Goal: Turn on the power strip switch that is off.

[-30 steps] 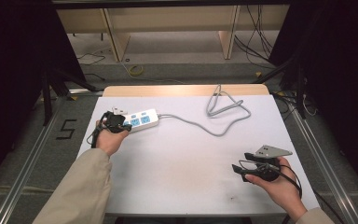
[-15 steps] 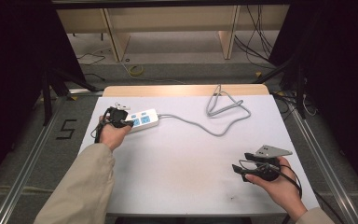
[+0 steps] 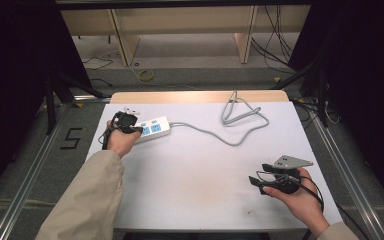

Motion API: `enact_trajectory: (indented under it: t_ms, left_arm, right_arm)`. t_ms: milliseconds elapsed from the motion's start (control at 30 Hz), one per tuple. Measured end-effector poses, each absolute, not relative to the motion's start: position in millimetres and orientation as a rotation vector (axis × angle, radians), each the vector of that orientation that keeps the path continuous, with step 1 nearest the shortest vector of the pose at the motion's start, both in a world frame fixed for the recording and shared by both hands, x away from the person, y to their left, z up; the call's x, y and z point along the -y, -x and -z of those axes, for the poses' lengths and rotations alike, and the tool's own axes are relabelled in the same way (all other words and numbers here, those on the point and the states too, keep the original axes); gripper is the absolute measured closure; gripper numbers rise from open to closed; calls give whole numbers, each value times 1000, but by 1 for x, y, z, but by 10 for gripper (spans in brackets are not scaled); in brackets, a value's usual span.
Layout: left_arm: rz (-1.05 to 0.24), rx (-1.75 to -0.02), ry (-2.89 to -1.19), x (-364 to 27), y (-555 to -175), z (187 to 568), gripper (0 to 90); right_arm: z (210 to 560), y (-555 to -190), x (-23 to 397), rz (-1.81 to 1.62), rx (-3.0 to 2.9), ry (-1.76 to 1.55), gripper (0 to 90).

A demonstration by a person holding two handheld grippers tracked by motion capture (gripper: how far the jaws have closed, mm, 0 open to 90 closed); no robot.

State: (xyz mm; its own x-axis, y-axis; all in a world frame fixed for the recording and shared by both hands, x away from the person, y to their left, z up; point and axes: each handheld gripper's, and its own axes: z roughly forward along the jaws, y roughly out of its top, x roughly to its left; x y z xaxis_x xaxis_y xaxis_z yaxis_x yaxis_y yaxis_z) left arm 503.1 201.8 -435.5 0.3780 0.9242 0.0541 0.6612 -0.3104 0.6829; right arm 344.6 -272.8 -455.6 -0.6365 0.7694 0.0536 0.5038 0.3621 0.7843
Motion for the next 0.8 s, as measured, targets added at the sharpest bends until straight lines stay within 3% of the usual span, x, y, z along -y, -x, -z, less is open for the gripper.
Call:
enact_trajectory:
  t_ms: [800]
  left_arm:
    - [-580,-1387,-2070,-203,-518,433,898]
  right_arm:
    - [456,-345,273,-1154,-2311,-1117,312]
